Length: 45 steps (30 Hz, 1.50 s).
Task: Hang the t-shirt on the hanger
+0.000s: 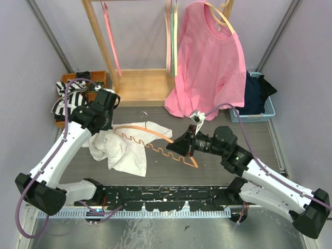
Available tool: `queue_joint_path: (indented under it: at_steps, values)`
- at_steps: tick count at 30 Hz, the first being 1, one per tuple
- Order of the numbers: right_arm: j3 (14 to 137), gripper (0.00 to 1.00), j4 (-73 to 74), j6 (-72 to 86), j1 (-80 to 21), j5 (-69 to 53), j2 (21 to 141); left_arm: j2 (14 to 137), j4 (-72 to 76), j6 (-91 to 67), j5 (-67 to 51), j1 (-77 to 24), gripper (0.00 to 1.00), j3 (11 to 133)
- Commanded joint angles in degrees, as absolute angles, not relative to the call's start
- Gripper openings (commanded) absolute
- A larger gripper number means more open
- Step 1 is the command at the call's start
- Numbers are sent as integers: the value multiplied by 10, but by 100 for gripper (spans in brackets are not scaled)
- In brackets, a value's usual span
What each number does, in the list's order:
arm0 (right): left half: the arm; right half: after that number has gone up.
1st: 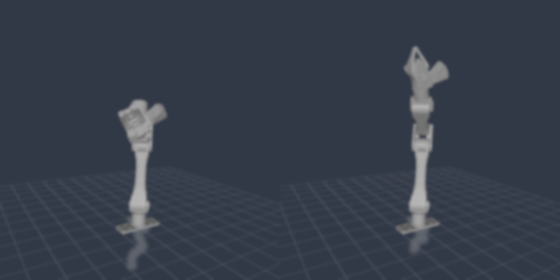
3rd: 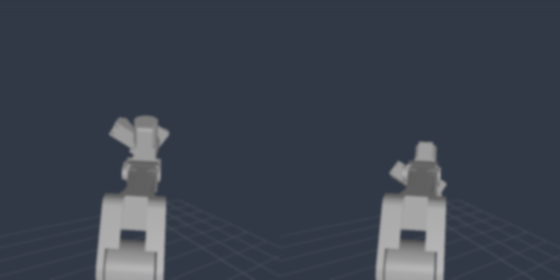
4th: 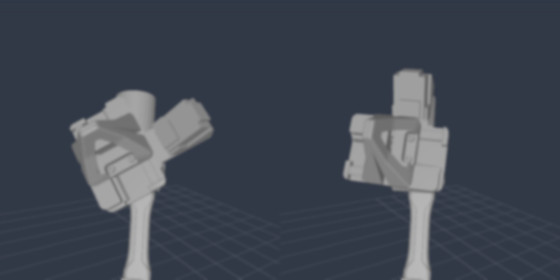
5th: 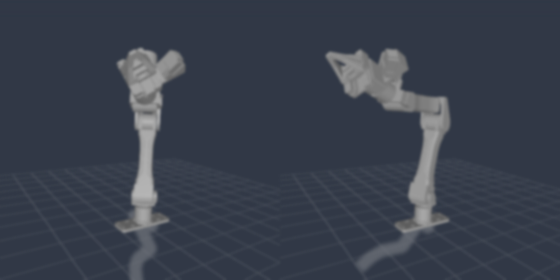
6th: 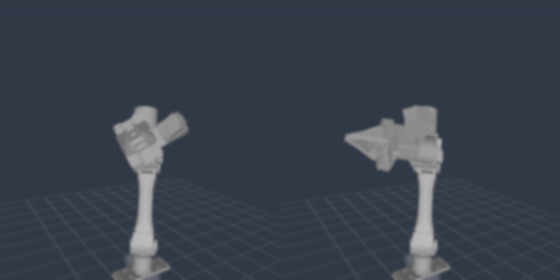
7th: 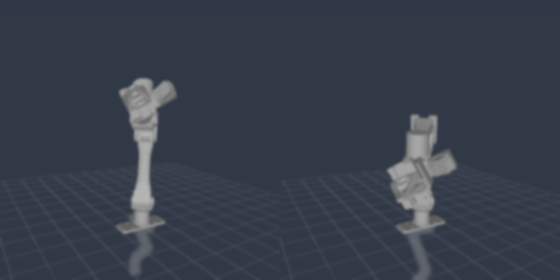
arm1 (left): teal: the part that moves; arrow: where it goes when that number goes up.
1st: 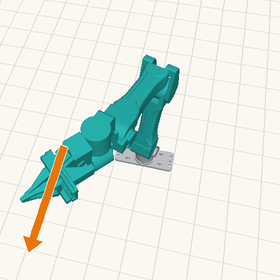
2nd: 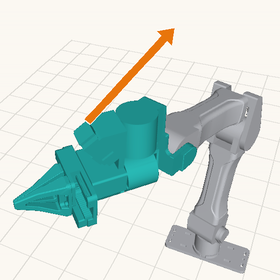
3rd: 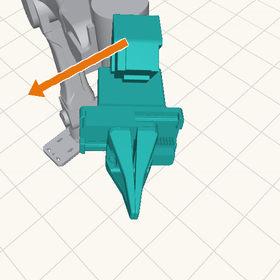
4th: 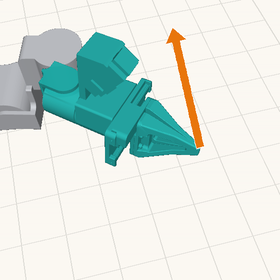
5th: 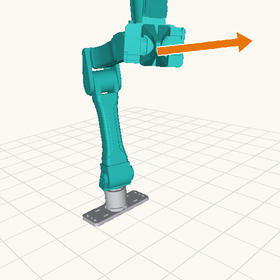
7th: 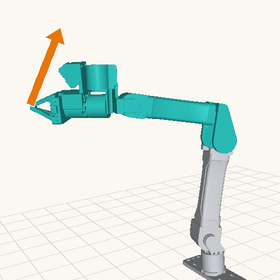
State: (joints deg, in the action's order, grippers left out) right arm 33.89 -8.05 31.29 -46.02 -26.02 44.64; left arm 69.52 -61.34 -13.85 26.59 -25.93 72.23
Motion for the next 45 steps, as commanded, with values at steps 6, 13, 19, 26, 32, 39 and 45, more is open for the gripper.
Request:
queue_joint_path:
  at_steps: [6, 13, 19, 26, 32, 39, 45]
  values:
    - [401, 1, -118, 289, -460, -250, 444, 688, -618, -128, 277, -261, 9, 720]
    - [406, 1, -115, 290, -460, -254, 433, 689, -617, -129, 274, -260, 8, 721]
    - [377, 1, -170, 318, -460, -269, 452, 689, -622, -132, 263, -260, 9, 738]
    - [351, 1, -248, 359, -460, -296, 481, 686, -630, -138, 242, -260, 9, 759]
    - [333, 1, -289, 383, -460, -306, 505, 679, -642, -148, 215, -261, 9, 784]
    - [350, 1, -335, 375, -460, -317, 558, 661, -665, -179, 153, -262, 9, 822]
    - [357, 1, -380, 365, -460, -328, 607, 633, -694, -201, 101, -268, 9, 866]
